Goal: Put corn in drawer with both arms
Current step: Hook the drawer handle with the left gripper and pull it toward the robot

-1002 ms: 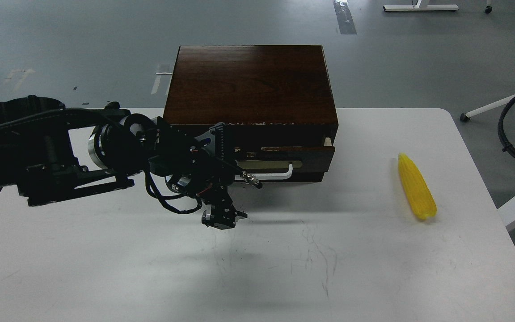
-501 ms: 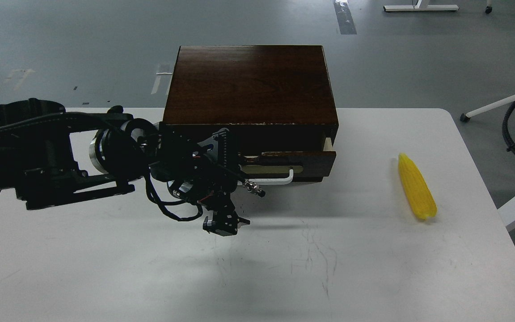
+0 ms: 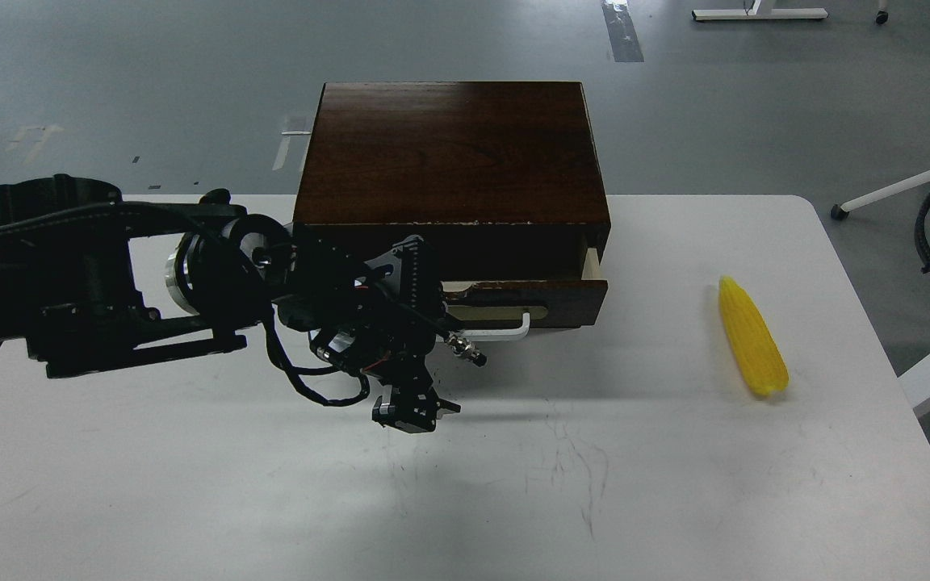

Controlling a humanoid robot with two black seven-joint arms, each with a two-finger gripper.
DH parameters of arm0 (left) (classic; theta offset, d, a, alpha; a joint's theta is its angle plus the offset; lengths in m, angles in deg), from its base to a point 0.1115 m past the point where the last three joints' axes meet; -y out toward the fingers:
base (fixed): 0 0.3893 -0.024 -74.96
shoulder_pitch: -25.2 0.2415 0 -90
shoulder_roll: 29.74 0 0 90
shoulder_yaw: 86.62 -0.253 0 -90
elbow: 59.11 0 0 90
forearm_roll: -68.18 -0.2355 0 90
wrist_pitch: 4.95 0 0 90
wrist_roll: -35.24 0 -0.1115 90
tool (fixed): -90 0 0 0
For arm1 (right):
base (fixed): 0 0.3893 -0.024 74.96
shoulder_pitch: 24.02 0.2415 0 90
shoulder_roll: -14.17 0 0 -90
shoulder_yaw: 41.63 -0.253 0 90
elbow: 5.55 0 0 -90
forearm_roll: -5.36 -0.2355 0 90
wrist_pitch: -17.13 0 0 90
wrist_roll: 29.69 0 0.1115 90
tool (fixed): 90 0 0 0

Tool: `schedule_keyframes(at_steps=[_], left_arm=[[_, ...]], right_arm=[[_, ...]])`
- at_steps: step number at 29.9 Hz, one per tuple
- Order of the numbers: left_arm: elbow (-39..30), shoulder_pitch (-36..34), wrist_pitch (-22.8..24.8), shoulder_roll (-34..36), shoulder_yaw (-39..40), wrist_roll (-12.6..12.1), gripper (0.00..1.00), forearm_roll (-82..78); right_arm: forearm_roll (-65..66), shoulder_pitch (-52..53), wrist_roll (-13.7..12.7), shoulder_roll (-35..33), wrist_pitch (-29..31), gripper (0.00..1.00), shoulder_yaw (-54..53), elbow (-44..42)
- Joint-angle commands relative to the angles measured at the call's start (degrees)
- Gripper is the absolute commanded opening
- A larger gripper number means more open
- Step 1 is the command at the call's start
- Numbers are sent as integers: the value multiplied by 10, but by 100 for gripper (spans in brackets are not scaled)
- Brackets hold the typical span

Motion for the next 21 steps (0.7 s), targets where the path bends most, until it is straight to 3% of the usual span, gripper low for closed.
schedule_keyframes(at_steps=[1,21], left_arm=[[-2,0,0,1,-1,0,93,0],[-23,1,0,5,-2,0,94,0]], right_arm=[[0,1,0,0,0,100,0,0],[0,1,0,-3,0,100,0,0]])
